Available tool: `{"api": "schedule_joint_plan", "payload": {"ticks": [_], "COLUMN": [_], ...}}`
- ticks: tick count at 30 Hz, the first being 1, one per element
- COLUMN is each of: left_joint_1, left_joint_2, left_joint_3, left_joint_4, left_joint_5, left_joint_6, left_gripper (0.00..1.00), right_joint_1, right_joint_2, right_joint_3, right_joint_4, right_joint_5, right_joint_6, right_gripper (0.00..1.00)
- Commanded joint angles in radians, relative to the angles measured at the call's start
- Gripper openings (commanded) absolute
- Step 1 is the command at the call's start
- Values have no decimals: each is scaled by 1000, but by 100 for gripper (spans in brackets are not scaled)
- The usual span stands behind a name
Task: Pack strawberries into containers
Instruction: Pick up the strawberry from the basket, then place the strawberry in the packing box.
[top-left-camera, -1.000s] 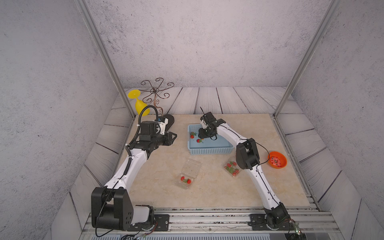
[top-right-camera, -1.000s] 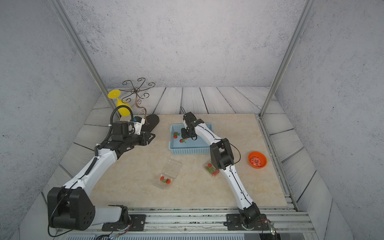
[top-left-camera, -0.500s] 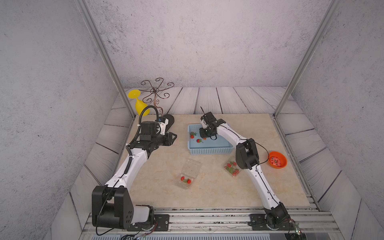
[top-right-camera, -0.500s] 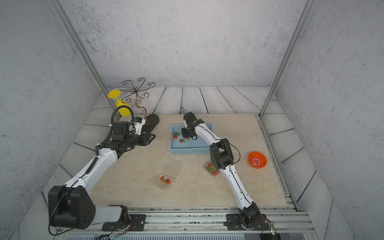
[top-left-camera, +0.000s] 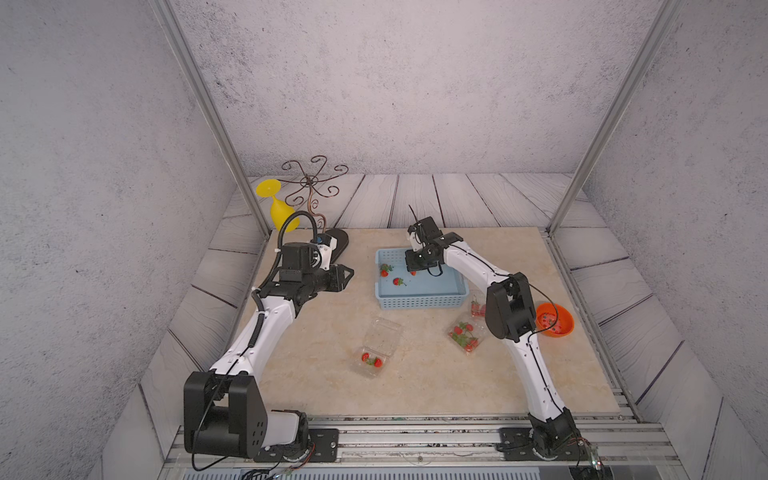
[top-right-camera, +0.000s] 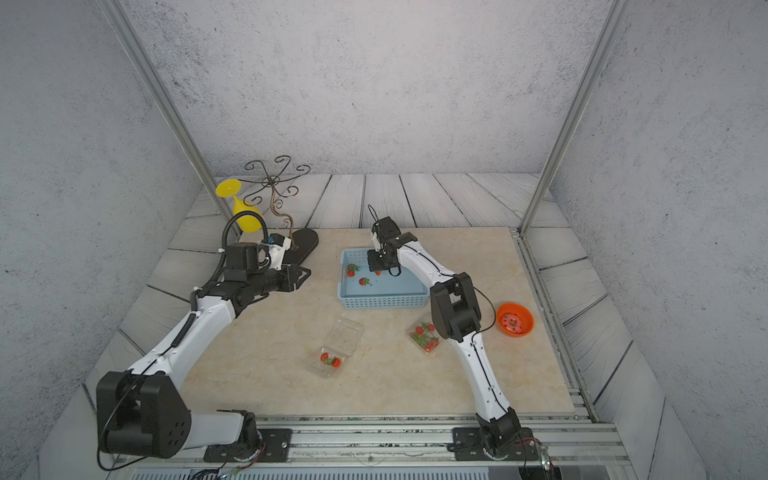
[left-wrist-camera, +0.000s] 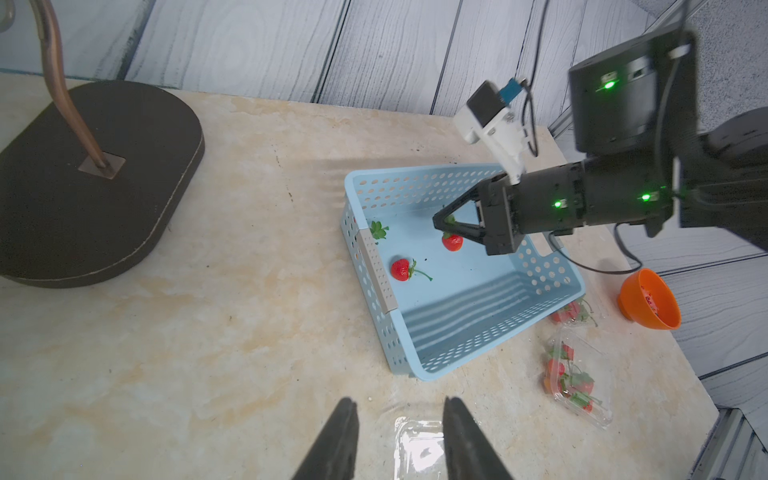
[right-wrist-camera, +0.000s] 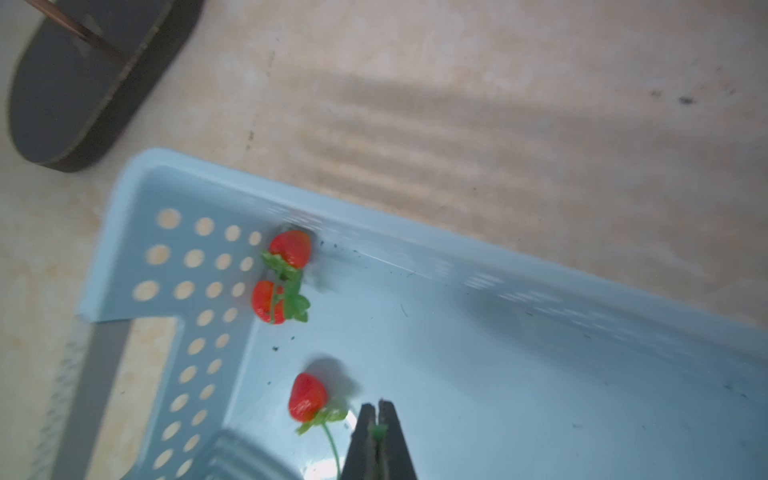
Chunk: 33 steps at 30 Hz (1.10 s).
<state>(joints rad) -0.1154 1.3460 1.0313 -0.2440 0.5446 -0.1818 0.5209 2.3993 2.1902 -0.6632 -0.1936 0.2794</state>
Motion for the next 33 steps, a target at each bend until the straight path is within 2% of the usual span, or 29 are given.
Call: {"api": "schedule_joint_plan", "payload": {"ticks": [1, 6, 11, 14, 18, 23, 33], "left_joint_1": [-6, -4, 4, 12, 23, 36, 43], "left_joint_2": [-5, -11, -16, -19, -33, -43, -52], "left_joint_3": [16, 17, 16, 17, 13, 12, 10], "left_joint_4": [-9, -12, -5, 0, 5, 8, 12], "left_joint_5": [-5, -14, -7, 2, 6, 11, 18], "left_joint_6": [18, 19, 13, 6, 2, -3, -9], "left_gripper": [38, 38, 38, 38, 38, 38, 38], "right_joint_1": [-2, 38, 169, 264, 349, 426, 471], "right_joint_2": [-145, -336, -463, -466, -437, -403, -332], "right_joint_3": [-58, -301, -557, -648, -710, -710, -674], "right_joint_4": [29, 120, 216, 263, 306, 297, 236], "right_joint_5": [-56, -198, -294, -328, -372, -387, -387], "right_joint_6": [-27, -32, -1, 29, 70, 73, 47], "right_gripper": [0, 0, 0, 0, 0, 0, 5]}}
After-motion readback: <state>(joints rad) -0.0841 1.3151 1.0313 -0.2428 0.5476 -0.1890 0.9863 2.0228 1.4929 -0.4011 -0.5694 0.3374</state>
